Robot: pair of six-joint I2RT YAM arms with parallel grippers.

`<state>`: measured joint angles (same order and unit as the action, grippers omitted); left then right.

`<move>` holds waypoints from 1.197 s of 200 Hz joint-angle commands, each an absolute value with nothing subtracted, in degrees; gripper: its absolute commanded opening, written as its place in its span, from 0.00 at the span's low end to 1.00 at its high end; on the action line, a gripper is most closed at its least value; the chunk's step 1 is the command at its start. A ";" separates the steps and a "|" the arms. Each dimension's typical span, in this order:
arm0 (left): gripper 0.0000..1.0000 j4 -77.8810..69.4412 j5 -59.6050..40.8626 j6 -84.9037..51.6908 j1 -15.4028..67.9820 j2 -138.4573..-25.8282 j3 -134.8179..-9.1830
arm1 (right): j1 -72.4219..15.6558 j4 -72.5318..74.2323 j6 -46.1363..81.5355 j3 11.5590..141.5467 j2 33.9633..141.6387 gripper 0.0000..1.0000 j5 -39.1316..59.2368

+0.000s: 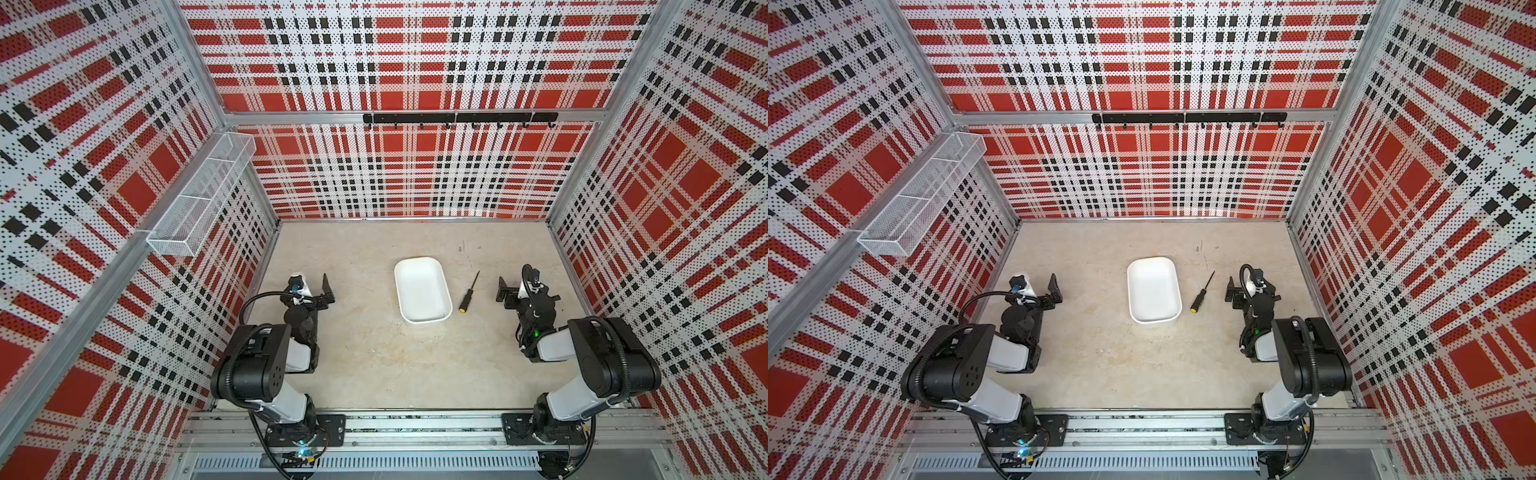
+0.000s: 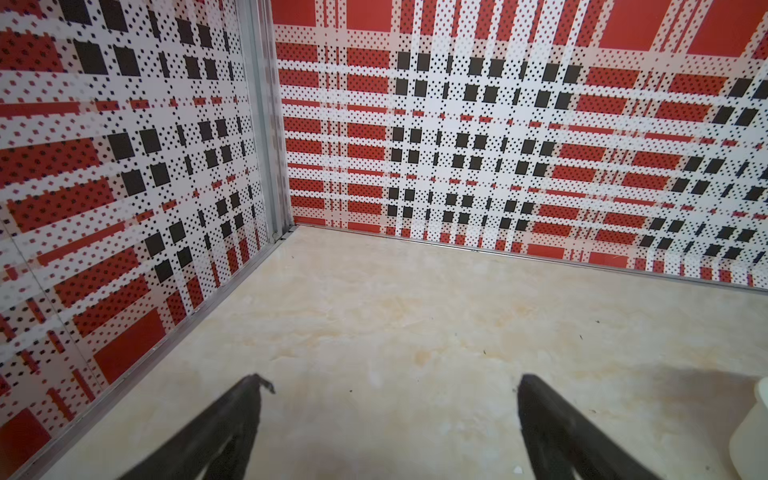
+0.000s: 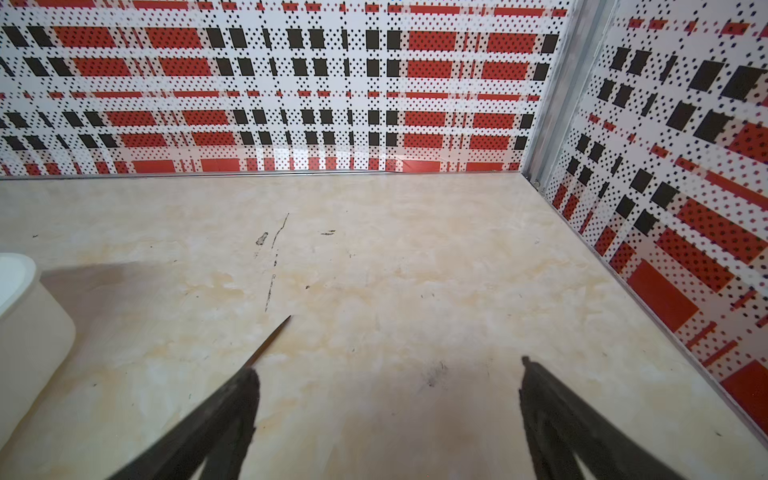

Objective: Put the screwdriver in the bin
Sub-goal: 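Move the right gripper toward the black-and-yellow screwdriver beside the bin, then lower the right gripper over the screwdriver handle and close on it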

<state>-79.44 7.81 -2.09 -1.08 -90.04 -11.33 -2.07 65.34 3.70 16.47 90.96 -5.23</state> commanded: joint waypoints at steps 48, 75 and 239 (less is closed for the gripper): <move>0.98 -75.67 7.12 -1.14 -0.70 -85.84 -12.46 | -1.68 65.04 4.14 16.98 89.24 1.00 -7.76; 0.98 -62.16 6.16 -0.59 -0.20 -78.55 -16.81 | -1.97 54.39 4.75 20.14 84.03 0.99 -10.89; 0.98 -16.88 -15.38 -20.59 8.50 -72.43 -32.79 | -17.95 -21.28 37.63 54.99 87.45 0.94 -7.72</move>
<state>-22.46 -9.56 -16.49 8.14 -71.96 -31.86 -16.27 -14.41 31.11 53.04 85.17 -6.74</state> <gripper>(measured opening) 0.981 0.940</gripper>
